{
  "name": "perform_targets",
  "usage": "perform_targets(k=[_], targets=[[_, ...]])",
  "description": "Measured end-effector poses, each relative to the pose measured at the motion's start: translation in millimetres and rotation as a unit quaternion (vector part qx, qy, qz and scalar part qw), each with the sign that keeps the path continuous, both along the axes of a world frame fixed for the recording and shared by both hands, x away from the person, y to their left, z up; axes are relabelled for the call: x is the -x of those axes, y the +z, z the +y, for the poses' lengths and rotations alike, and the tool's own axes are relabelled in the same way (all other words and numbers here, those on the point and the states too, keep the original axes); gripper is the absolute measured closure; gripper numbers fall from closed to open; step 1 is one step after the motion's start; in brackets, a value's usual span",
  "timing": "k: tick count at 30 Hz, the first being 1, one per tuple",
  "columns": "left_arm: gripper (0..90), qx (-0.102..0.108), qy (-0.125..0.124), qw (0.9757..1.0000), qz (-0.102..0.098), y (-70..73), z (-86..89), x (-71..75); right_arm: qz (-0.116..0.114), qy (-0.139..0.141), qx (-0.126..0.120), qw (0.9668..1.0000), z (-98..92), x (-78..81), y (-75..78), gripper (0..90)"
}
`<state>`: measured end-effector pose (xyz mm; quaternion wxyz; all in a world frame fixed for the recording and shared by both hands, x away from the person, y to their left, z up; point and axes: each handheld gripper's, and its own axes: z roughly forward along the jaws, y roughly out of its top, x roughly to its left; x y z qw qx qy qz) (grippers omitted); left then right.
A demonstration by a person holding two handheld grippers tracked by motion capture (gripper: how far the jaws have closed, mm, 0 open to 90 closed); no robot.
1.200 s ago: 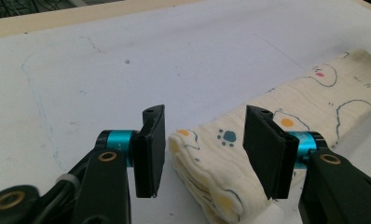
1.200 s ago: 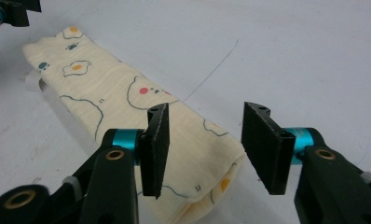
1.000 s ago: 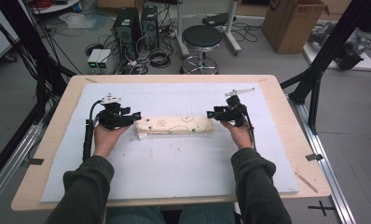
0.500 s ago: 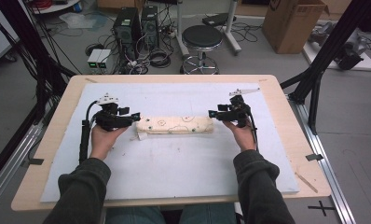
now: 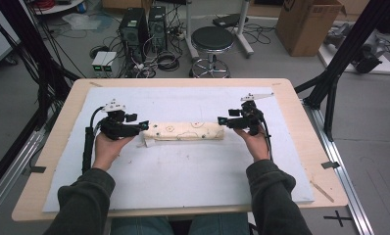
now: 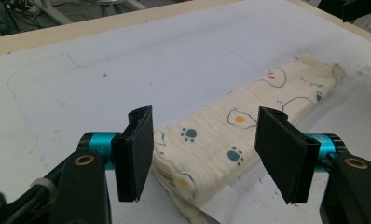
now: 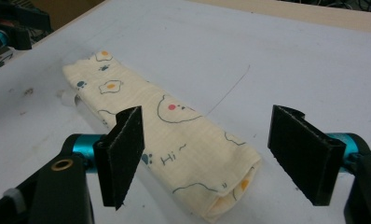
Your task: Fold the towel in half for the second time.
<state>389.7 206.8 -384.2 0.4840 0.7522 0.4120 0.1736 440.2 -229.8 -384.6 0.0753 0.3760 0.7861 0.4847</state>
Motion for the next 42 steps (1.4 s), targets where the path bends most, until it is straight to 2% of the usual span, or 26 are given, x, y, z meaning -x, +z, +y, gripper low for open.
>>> perform_targets(k=[5,14,22,33,36,41,42], targets=[[37.3,-0.009,-0.005,0.9999,-0.002,0.4,0.7,5.2,-0.001,0.003,-0.004,1.0,-0.1,4.7,3.8,22.4],[36.4,-0.01,-0.012,0.9999,-0.007,1.8,5.1,14.6,-0.011,0.008,-0.005,0.9999,0.4,12.6,10.4,19.8],[35.9,-0.01,-0.018,0.9997,-0.013,4.5,6.5,23.8,-0.009,0.014,-0.001,0.9999,2.6,18.7,13.1,17.5],[35.3,-0.013,-0.028,0.9993,-0.02,12.0,2.9,37.0,-0.015,0.018,0.002,0.9997,-0.4,30.0,19.3,15.8],[35.3,-0.009,-0.028,0.9993,-0.024,11.7,3.2,41.5,-0.03,0.011,-0.005,0.9995,-3.5,35.9,18.1,15.8],[34.9,-0.013,-0.028,0.9994,-0.017,6.3,4.8,45.7,-0.029,0.006,-0.007,0.9995,-10.6,41.8,11.5,15.8],[34.6,-0.012,-0.028,0.9994,-0.018,5.6,4.9,46.6,-0.023,0.006,-0.004,0.9997,-11.6,42.8,10.4,15.5]])
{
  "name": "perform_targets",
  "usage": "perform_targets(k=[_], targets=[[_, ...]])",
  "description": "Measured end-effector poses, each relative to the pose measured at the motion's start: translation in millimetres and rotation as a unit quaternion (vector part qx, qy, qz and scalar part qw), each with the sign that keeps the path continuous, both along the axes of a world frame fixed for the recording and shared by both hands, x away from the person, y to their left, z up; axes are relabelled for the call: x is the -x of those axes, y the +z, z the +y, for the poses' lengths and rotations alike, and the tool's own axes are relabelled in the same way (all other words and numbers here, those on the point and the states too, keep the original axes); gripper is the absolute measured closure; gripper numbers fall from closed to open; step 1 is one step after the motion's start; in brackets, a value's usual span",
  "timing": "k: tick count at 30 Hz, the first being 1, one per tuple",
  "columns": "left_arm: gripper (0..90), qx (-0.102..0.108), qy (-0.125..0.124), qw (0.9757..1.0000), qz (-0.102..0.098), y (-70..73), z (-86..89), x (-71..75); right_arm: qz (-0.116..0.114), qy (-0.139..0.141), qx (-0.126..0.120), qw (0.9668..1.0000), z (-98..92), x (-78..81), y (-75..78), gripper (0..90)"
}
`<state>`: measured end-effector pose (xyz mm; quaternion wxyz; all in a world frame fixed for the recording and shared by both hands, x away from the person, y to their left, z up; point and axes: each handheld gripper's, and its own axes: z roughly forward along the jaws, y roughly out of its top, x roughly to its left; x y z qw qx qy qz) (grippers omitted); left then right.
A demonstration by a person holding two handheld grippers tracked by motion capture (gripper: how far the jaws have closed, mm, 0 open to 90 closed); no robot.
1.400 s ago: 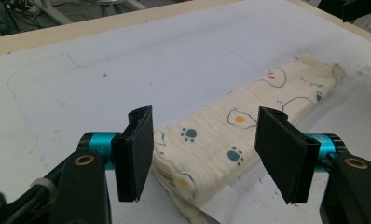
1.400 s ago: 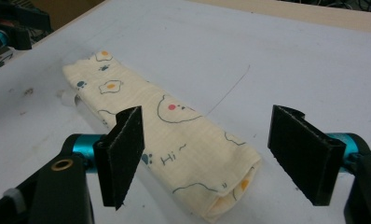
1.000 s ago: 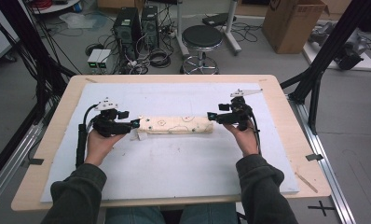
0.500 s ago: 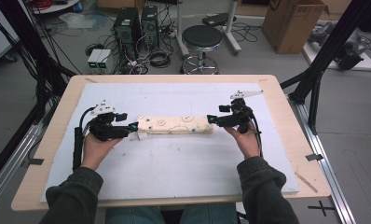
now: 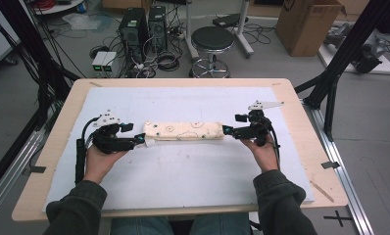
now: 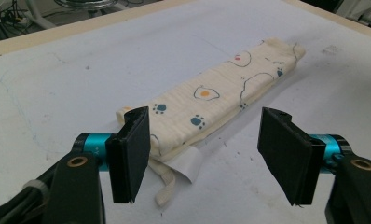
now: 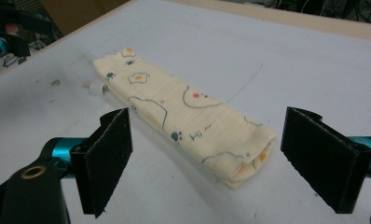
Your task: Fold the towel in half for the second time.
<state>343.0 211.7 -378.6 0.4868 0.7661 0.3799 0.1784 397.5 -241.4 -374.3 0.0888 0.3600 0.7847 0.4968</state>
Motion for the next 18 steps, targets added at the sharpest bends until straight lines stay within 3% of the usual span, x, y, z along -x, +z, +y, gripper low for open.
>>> perform_targets(k=[18], targets=[[30.6,-0.006,-0.006,0.9999,-0.01,-3.7,3.0,17.4,-0.003,0.0,-0.001,1.0,-12.1,22.6,-13.0,12.4]])
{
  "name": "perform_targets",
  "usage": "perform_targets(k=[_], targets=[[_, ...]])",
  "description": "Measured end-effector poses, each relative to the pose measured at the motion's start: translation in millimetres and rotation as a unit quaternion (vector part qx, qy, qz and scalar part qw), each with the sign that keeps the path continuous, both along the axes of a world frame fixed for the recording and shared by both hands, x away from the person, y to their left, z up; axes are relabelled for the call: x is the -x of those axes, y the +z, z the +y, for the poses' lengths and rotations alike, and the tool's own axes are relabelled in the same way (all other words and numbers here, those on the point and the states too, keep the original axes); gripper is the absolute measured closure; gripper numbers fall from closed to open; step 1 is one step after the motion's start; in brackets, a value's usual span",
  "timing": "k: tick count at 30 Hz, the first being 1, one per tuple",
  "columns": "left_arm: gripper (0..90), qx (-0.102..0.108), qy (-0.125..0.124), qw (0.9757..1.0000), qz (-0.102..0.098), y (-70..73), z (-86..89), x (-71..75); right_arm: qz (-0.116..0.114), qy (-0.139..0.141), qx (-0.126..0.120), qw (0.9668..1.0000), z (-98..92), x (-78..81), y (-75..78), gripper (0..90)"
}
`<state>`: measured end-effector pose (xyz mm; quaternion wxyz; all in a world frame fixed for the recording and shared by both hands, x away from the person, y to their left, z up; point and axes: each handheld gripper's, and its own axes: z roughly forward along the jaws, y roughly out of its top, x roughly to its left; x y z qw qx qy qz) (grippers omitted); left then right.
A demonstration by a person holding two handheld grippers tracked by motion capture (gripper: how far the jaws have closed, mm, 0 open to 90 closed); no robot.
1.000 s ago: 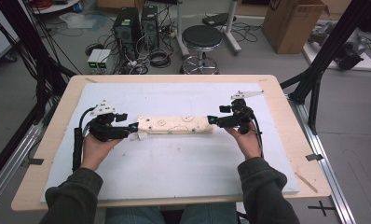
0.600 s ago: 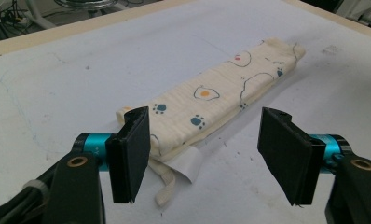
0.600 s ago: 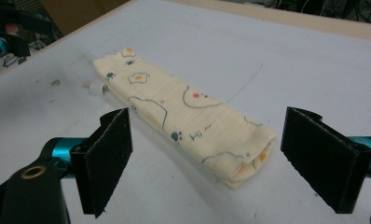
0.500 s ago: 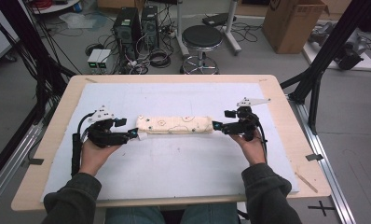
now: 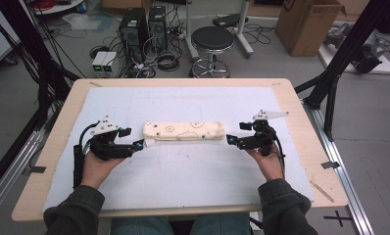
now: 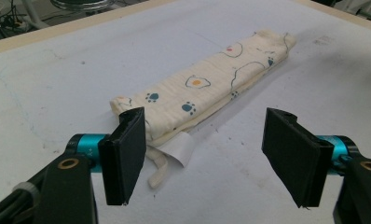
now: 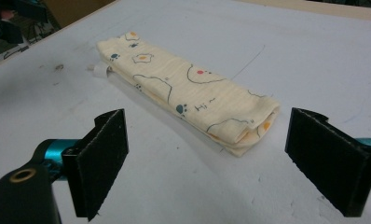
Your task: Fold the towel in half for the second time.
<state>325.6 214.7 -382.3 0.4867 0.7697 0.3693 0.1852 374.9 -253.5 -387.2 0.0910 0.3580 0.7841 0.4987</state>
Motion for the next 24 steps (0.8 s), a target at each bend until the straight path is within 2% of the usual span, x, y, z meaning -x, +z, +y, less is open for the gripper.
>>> perform_targets(k=[11,14,18,24], targets=[[29.2,-0.005,-0.002,1.0,-0.005,-4.3,4.6,10.2,0.0,0.001,0.005,1.0,-7.1,12.4,-6.5,12.4],[29.0,-0.012,-0.003,0.9999,-0.005,-6.4,5.9,12.2,0.001,0.001,0.006,1.0,-8.5,14.6,-8.9,12.4],[28.4,-0.006,-0.004,1.0,-0.004,-10.6,6.9,16.4,-0.001,0.002,0.012,0.9999,-10.3,17.9,-13.3,12.4],[28.0,-0.01,-0.006,0.9999,-0.002,-15.3,10.0,22.7,0.003,0.001,0.012,0.9999,-14.6,22.4,-18.4,12.4]])
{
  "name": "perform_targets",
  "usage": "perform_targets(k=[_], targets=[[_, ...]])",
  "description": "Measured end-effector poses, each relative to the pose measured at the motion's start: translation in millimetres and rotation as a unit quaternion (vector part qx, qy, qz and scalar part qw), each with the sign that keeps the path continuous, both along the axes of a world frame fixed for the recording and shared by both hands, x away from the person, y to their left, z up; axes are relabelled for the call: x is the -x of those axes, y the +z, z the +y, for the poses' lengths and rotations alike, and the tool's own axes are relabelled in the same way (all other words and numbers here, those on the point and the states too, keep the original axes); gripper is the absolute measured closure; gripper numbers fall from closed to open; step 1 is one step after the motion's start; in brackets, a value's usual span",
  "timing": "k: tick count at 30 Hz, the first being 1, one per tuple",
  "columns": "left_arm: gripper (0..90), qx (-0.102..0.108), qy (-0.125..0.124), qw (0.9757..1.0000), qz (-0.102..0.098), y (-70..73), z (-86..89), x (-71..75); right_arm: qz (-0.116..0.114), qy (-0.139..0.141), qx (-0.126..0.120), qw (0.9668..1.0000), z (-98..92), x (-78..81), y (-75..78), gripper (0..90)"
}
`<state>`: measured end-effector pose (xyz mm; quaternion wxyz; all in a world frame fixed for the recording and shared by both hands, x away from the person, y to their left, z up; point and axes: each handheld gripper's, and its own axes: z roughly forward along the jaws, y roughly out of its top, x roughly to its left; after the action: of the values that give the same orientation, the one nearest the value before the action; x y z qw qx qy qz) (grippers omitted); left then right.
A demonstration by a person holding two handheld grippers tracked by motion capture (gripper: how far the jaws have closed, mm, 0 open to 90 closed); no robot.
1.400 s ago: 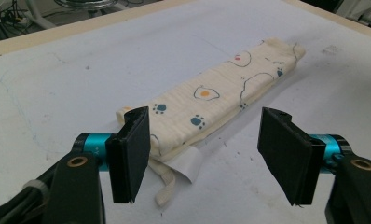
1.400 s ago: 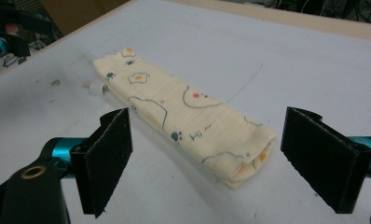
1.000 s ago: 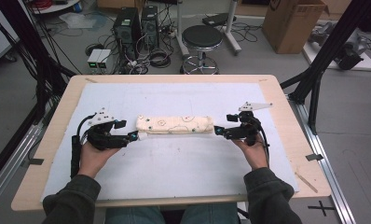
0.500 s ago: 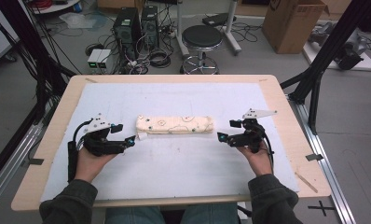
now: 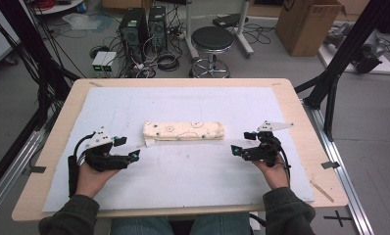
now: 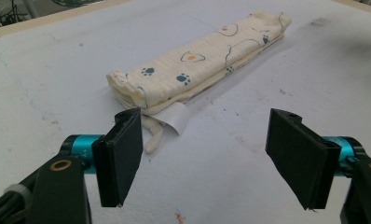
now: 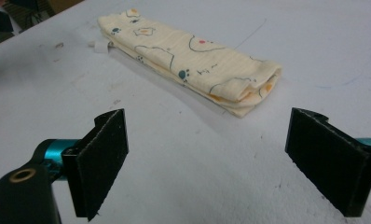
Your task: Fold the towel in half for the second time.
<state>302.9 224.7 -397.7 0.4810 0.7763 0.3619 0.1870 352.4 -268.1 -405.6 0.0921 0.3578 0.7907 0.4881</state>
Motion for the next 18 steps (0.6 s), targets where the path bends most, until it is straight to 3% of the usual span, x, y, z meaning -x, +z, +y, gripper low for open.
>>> perform_targets(k=[11,18], targets=[[26.8,-0.006,-0.006,0.9999,-0.007,-3.5,3.2,11.1,-0.002,-0.01,0.008,0.9999,-9.6,10.9,-5.1,12.2],[26.5,-0.007,-0.003,0.9999,-0.011,-6.2,11.2,19.3,-0.003,-0.012,0.0,0.9999,-14.4,20.5,-5.2,12.2]])
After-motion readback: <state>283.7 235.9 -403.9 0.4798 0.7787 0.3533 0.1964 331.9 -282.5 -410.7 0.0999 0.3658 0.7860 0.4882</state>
